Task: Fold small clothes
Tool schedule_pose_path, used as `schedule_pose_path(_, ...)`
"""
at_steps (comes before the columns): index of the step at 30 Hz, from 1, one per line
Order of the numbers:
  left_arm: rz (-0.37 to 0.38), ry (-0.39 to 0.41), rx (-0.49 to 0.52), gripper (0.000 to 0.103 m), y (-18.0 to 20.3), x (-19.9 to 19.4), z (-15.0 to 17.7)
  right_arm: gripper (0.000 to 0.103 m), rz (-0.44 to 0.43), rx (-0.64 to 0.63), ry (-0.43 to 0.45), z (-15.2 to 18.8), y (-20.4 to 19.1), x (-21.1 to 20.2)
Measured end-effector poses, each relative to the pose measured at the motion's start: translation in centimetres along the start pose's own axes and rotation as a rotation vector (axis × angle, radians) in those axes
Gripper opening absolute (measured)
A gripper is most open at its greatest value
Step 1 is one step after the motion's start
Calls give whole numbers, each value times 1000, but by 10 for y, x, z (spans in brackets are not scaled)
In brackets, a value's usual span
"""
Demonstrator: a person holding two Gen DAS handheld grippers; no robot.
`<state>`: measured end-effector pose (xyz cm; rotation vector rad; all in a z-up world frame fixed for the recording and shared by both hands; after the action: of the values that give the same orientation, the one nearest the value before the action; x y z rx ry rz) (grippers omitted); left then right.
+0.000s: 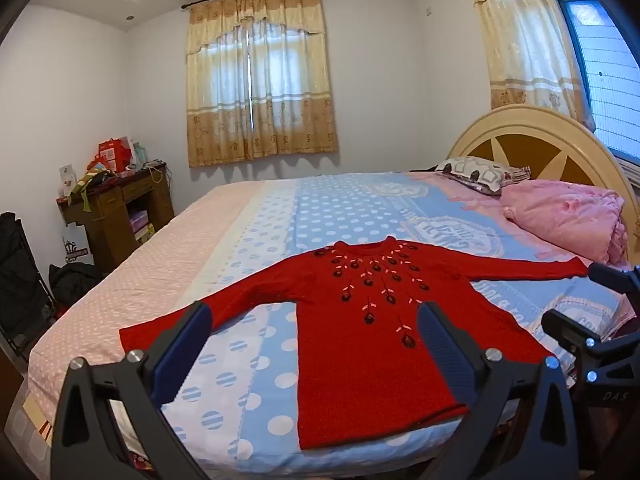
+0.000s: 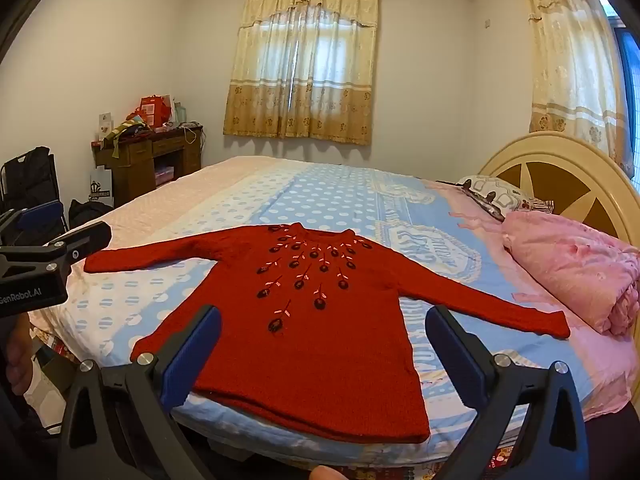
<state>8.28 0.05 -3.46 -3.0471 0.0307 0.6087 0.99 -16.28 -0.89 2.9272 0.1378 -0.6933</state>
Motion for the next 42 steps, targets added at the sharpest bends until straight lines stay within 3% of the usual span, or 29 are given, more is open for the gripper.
schedule_pose_path(42,-19,-13,0,103,-10,-3,-4,102,0,12,-9,6,1,4)
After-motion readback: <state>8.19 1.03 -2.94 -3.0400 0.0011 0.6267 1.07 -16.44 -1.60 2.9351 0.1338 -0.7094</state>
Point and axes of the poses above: each gripper's, at about its wrist camera, not at the fingertips, and x roughly the way its jaws point, y to its right, z to its underside, the point moved 9 cm from there along x, roughly the way its jaws point, and after that the axes turned 1 degree about z, right-handed, at the moved point
